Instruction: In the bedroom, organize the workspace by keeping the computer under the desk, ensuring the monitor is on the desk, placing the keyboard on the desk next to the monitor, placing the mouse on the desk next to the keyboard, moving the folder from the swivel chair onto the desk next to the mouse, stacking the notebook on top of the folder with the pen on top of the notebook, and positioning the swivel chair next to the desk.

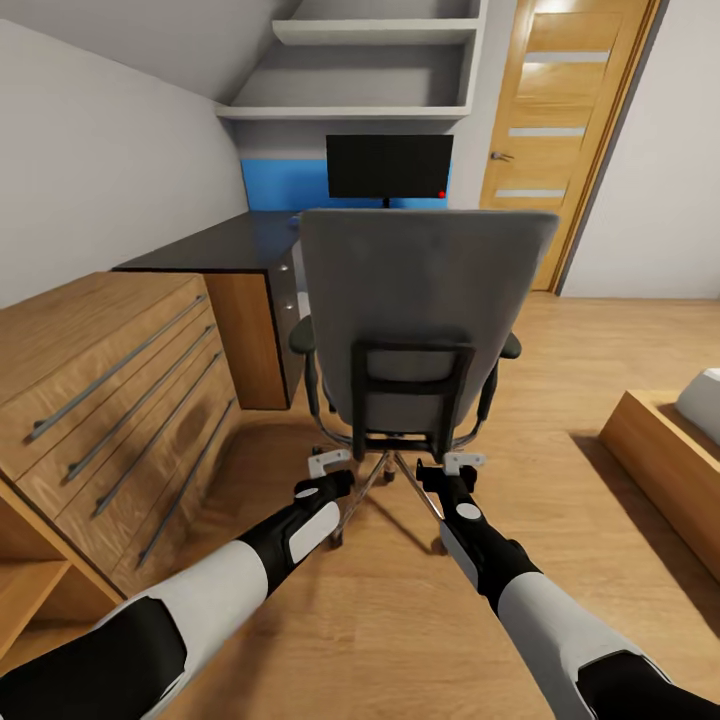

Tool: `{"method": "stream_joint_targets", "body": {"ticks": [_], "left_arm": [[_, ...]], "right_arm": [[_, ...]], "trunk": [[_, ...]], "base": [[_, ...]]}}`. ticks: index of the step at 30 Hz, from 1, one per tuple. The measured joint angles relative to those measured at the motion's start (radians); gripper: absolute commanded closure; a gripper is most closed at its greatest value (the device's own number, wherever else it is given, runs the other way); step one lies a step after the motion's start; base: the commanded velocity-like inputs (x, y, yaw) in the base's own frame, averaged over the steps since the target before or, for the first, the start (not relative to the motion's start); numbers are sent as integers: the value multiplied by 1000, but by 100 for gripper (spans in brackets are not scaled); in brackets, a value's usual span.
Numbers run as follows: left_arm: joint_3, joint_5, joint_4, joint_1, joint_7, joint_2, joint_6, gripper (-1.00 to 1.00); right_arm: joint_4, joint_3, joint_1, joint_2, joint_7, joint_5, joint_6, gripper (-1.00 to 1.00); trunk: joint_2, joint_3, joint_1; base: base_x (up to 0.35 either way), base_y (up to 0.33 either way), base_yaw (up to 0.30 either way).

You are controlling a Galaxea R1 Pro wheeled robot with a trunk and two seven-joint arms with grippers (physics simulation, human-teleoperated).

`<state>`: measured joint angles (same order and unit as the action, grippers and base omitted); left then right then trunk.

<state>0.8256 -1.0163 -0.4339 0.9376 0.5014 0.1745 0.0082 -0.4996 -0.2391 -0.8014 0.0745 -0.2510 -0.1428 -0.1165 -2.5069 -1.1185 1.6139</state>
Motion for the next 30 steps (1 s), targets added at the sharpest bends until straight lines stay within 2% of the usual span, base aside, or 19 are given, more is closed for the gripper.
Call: {"method": "stream_joint_targets", "body": {"ticks": [18,19,22,30], "left_arm": [[1,-1,-10,0,-3,0,2,-100],[28,0,-10,0,-1,0,1,-100],[55,-3,-11,0,-1,0,1,-100],[63,-2,-14,0,-1,0,0,-100]], "right_arm": [[-1,1,0,-2,-1,3,0,-100],[-1,0,0,0,-2,2,0,-100],[-1,0,0,0,-3,2,-1,-100],[-3,1,0,0,-3,3,-1,-100]], "trunk": [[0,0,0],[0,0,0],[0,0,0],[0,0,0]], "base": [[131,-28,6],[309,0,0],[315,0,0],[306,0,10]]}}
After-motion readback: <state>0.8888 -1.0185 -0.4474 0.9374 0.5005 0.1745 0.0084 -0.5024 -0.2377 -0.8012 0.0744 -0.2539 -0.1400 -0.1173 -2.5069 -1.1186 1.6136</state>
